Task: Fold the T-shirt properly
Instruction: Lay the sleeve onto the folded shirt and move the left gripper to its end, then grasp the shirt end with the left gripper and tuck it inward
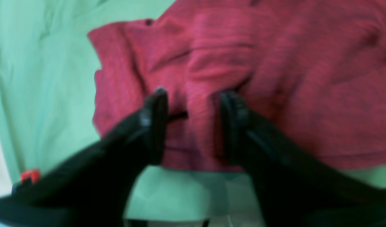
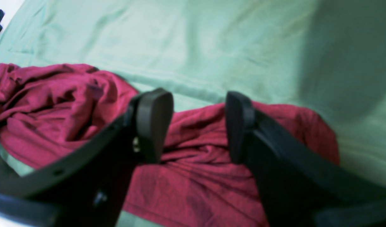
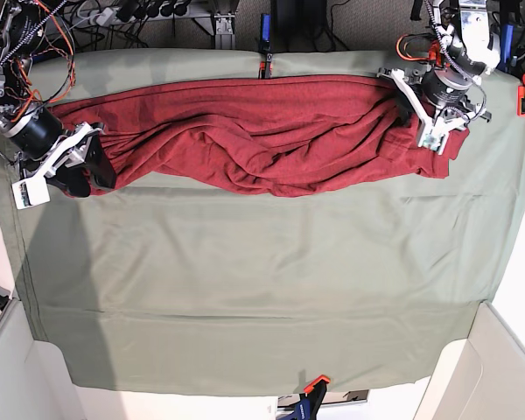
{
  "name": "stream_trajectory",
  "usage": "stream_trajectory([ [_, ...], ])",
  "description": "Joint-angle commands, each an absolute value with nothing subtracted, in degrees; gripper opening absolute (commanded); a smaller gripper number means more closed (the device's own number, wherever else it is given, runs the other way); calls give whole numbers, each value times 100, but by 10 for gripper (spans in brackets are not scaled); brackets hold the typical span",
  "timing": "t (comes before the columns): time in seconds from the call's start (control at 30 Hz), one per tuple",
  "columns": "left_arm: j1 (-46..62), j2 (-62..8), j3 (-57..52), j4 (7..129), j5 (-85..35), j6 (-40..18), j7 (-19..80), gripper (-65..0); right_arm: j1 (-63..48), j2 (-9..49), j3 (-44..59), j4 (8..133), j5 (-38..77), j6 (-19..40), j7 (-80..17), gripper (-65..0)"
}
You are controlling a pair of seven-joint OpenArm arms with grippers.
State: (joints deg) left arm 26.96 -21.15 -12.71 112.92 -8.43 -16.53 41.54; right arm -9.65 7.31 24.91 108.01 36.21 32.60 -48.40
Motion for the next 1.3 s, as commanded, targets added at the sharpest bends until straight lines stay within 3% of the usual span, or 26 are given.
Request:
stream_trajectory([
  [0.0, 2679, -2211, -1363, 11325, -775, -1450, 4049, -311, -908, 792, 2510, 10906, 3730, 3275, -4689, -342],
  [0.13, 2670, -2211, -1911, 11340, -1057, -1081, 4066, -311, -906, 790, 2510, 10906, 3730, 3277, -4687, -342],
  [0.4, 2672, -2211, -3778, 11428, -3627, -2488, 4309, -311, -906, 790, 2510, 10906, 3734, 3275, -4644, -342],
  [0.57, 2674, -2211, -3815, 10879, -4034, -2753, 4313, -310, -897, 790, 2510, 10906, 3734, 3275, -4648, -342],
  [0.9, 1855, -2547, -3817, 8119, -4757, -3267, 4313, -283, -913, 790, 2510, 10906, 3750, 3275, -4663, -342],
  [1.27, 1732, -2604, -3817, 7922, -5640, -3726, 4969, -283, -910, 788, 2510, 10906, 3750, 3275, -4672, -342],
])
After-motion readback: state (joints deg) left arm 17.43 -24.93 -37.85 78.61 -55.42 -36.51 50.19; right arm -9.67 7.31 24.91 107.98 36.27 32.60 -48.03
